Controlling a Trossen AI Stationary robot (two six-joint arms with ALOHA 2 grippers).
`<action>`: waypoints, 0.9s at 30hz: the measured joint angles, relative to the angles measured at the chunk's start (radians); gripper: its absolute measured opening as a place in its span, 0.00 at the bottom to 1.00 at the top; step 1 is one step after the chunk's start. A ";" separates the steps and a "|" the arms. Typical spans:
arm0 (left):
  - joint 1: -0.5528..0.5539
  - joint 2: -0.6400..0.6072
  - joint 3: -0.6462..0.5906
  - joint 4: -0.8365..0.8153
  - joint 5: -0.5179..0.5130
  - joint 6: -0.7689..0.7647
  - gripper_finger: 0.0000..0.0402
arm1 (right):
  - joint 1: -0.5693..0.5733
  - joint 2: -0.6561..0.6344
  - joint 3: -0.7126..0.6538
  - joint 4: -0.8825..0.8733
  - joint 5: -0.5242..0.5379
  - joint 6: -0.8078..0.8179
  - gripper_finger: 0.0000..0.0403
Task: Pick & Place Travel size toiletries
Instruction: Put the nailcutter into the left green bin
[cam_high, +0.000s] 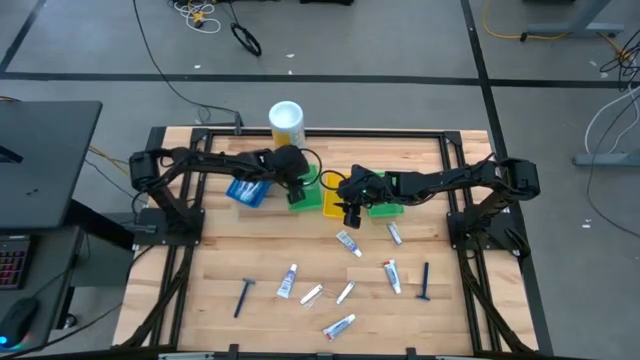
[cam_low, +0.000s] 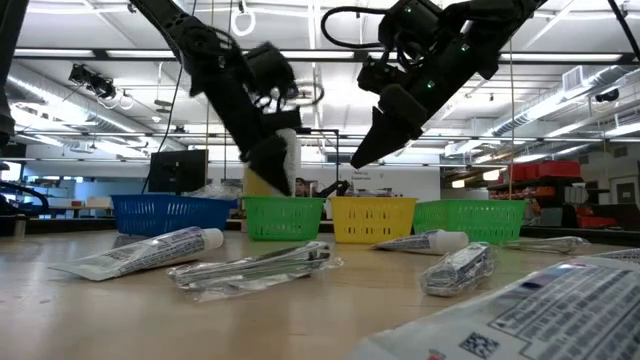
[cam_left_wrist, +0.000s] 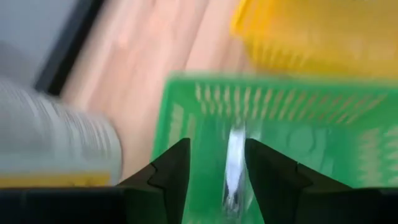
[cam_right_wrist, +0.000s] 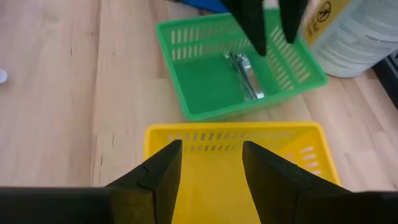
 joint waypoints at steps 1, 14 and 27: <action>-0.011 -0.014 0.012 -0.008 0.000 -0.001 0.40 | 0.000 0.000 0.000 0.002 0.000 0.000 0.45; -0.137 -0.302 0.142 -0.350 -0.078 -0.182 0.35 | 0.007 0.000 0.000 0.006 -0.025 -0.030 0.45; -0.444 -0.664 -0.035 -0.464 -0.457 -0.446 0.35 | 0.218 0.017 0.000 0.175 -0.258 -0.011 0.45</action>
